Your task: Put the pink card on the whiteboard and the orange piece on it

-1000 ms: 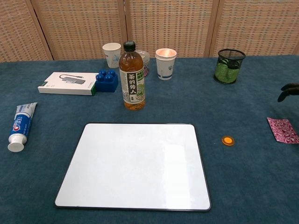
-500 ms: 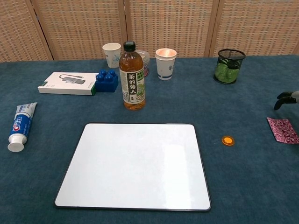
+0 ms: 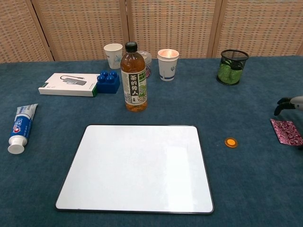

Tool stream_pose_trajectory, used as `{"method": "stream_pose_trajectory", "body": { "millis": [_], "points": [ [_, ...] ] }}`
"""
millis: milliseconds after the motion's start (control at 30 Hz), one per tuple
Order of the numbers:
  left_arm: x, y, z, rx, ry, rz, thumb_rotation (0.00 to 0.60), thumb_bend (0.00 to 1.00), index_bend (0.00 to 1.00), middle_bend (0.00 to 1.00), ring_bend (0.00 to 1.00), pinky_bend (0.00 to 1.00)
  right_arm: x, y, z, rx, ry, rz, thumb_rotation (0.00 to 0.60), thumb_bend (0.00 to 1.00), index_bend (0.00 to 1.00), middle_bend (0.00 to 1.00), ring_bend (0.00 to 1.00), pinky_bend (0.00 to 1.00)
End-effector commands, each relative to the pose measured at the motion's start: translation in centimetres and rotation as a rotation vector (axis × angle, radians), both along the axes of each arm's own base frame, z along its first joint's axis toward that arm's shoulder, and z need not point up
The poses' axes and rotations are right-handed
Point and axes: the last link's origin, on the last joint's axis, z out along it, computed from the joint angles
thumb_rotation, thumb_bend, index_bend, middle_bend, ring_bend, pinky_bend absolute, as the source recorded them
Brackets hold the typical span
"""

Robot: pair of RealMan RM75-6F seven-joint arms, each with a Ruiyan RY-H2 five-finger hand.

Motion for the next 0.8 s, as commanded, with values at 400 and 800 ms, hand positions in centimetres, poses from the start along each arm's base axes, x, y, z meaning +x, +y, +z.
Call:
{"method": "stream_pose_trajectory", "body": {
  "millis": [400, 800],
  "points": [
    [-0.1, 0.1, 0.0, -0.001, -0.002, 0.004, 0.600, 0.00, 0.00, 0.00, 0.00, 0.00, 0.2, -0.5, -0.6, 0.005, 0.011, -0.014, 0.600, 0.11, 0.41, 0.00, 0.00, 0.00],
    [-0.1, 0.1, 0.1, 0.000, -0.004, 0.004, 0.600, 0.00, 0.00, 0.00, 0.00, 0.00, 1.9, -0.1, 0.5, -0.004, -0.049, 0.020, 0.600, 0.13, 0.43, 0.00, 0.00, 0.00]
  ]
}}
